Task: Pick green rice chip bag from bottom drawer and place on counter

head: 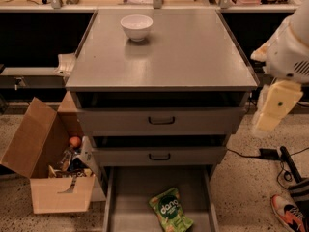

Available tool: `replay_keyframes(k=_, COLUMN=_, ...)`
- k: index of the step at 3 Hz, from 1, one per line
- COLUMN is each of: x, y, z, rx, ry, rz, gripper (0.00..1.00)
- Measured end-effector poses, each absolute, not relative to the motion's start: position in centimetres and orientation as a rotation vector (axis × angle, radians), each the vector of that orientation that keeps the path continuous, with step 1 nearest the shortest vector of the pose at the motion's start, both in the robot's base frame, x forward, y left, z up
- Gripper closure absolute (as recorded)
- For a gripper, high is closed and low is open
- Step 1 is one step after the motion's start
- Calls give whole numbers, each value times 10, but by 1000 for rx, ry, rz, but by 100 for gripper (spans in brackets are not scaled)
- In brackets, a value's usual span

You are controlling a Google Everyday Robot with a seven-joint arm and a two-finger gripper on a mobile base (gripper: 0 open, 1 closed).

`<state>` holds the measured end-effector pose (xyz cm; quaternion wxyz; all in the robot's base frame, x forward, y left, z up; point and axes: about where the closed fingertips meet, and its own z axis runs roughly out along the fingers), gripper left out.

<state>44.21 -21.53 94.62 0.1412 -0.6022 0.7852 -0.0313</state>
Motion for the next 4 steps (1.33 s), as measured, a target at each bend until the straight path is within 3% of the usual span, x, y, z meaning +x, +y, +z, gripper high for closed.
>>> replay_keyframes(k=3, x=425, y=-189, z=747, rx=-1722, ry=2395, rz=181, gripper=0)
replay_keyframes(k=4, x=425, y=-189, z=747, rx=-1722, ry=2395, rz=181, gripper=0)
